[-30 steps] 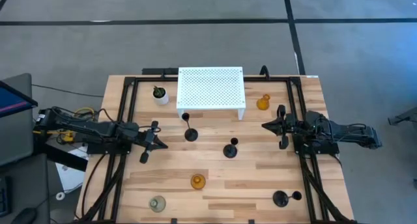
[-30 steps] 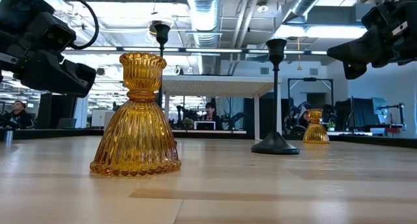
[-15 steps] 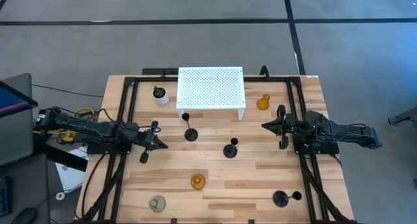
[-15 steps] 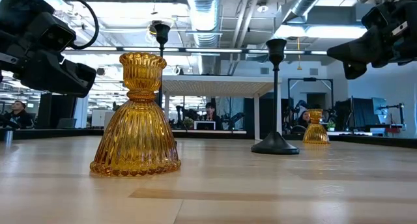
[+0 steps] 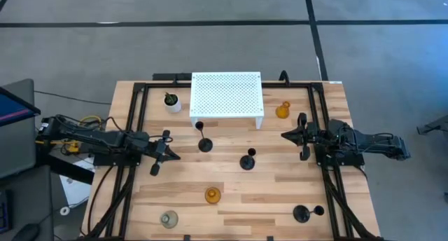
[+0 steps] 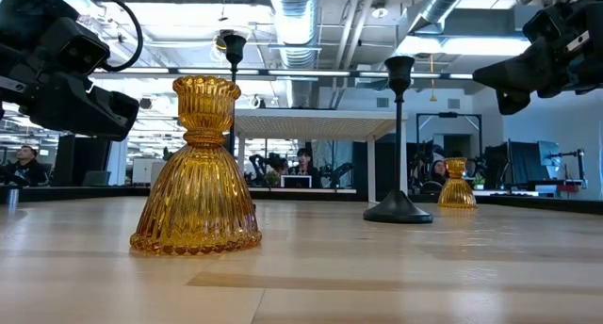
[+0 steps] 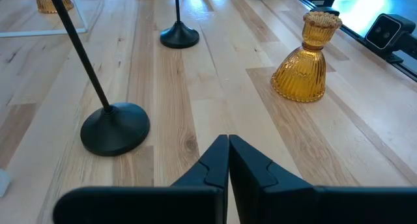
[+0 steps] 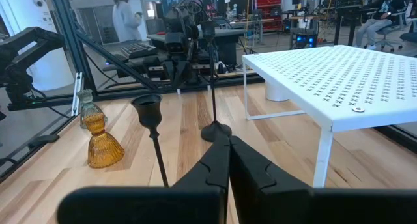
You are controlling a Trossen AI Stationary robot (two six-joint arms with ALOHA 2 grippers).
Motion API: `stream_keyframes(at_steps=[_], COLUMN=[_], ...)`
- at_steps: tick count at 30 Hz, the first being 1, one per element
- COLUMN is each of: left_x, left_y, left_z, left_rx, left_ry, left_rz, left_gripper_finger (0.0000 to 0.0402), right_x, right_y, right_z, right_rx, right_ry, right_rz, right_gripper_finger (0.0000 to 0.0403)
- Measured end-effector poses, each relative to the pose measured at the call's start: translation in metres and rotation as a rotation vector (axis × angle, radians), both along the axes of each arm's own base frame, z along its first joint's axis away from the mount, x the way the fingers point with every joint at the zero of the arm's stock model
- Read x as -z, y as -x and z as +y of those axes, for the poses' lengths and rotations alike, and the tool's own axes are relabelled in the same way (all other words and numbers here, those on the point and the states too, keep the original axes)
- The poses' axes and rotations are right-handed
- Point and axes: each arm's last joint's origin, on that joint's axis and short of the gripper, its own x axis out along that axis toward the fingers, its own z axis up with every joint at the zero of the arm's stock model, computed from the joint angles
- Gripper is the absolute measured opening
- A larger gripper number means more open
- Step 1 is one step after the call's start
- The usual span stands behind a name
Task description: Pick & Place candle stick holders
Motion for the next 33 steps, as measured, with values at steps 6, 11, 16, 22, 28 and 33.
stream_keyframes(at_steps=[6,11,16,22,28,33], left_x=[-0.0007,-0.0015,-0.0019,-0.0019,-0.002,-0.002], left_y=[-0.0002,-0.0003,-0.0004,-0.0004,-0.0005,-0.0005], left_z=[0.0,0.0,-0.0001,-0.0001,-0.0001,0.0], left_rx=[0.0,0.0,0.0,0.0,0.0,0.0], left_ry=[0.001,0.003,0.003,0.003,0.003,0.003], left_rz=[-0.007,-0.016,-0.021,-0.02,-0.021,-0.022], left_gripper_finger=[0.0011,0.0011,0.0011,0.0011,0.0011,0.0011], right_x=[-0.0001,0.0001,0.0,0.0,0.0001,0.0], right_y=[0.0,0.0,0.0,0.0,0.0,0.0], right_z=[0.0,0.0,0.0,0.0,0.0,0.0], right_rx=[0.0,0.0,0.0,0.0,0.0,0.0], right_ry=[0.0,0.0,0.0,0.0,0.0,0.0], right_rz=[0.0,0.0,0.0,0.0,0.0,0.0], right_gripper_finger=[0.0,0.0,0.0,0.0,0.0,0.0])
